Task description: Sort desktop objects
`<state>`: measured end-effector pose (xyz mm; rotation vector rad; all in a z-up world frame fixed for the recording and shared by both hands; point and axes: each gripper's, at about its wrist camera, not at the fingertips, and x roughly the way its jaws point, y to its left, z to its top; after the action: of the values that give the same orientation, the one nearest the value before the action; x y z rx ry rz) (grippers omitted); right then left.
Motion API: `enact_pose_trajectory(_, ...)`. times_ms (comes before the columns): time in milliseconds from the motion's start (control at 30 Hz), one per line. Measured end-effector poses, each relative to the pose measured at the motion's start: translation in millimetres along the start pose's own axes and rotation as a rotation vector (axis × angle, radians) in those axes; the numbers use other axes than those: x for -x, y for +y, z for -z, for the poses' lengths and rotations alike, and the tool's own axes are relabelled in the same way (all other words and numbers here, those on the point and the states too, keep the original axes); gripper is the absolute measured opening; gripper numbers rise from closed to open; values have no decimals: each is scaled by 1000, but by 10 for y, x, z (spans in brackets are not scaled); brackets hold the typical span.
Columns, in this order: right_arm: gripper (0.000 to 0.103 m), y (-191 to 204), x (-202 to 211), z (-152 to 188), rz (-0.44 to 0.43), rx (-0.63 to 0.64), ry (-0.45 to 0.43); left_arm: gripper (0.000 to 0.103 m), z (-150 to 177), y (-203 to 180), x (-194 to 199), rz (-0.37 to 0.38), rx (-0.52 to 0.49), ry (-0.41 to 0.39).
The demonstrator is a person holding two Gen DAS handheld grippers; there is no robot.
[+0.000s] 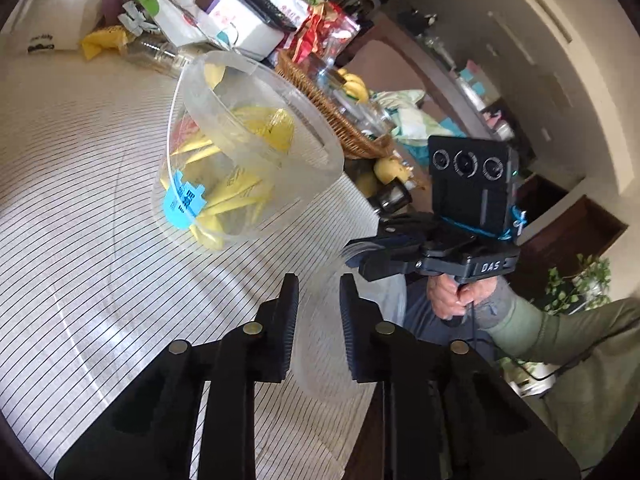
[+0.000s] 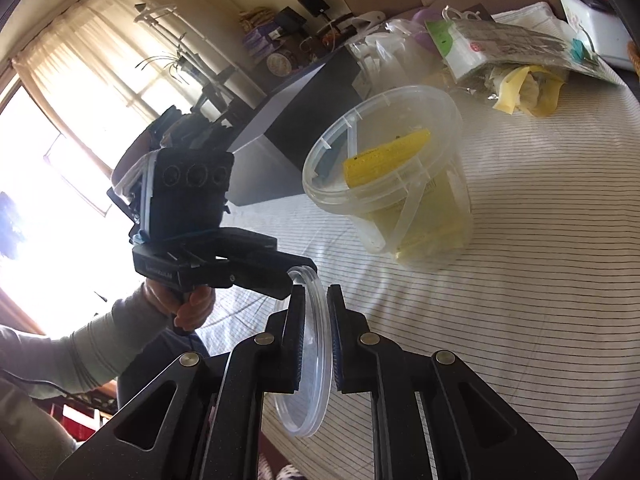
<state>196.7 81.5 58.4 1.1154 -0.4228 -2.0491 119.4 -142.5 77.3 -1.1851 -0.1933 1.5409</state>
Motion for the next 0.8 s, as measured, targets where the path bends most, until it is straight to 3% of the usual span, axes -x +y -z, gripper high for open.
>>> enact_pose_trajectory(133, 11, 5, -95, 56, 2, -15, 50, 19, 118, -156, -28, -121, 78, 9)
enact_pose_trajectory(167, 10, 9, -88, 49, -6, -16, 49, 7, 128, -174, -9, -165, 116, 2)
enact_pose_trajectory(200, 7, 39, -68, 28, -7, -9, 42, 5, 125, -180, 32, -176, 146, -5)
enact_pose_trajectory(267, 7, 128, -8, -48, -23, 14, 20, 5, 101, -209, 191, -126, 171, -49)
enact_pose_trajectory(400, 7, 248, 96, -239, -62, 34, -20, 5, -127, -306, 492, -157, 141, -78)
enact_pose_trajectory(533, 7, 346, 233, -467, -70, 66, -64, 5, -302, -381, 823, -125, 127, -147)
enact_pose_trajectory(567, 7, 359, 245, -504, -66, 76, -62, 10, -297, -387, 880, -138, 130, -160)
enact_pose_trajectory(633, 7, 355, 248, -541, -29, 92, -46, 35, -215, -360, 857, -138, 155, -138)
enact_pose_trajectory(667, 9, 320, 264, -538, -12, 86, -42, 59, -138, -341, 791, -139, 174, -117)
enact_pose_trajectory(700, 10, 258, 275, -514, 3, 67, -30, 65, -55, -317, 682, -148, 194, -88)
enact_pose_trajectory(800, 11, 5, 284, -317, 87, 17, 30, 64, 195, -129, 284, -186, 287, 4)
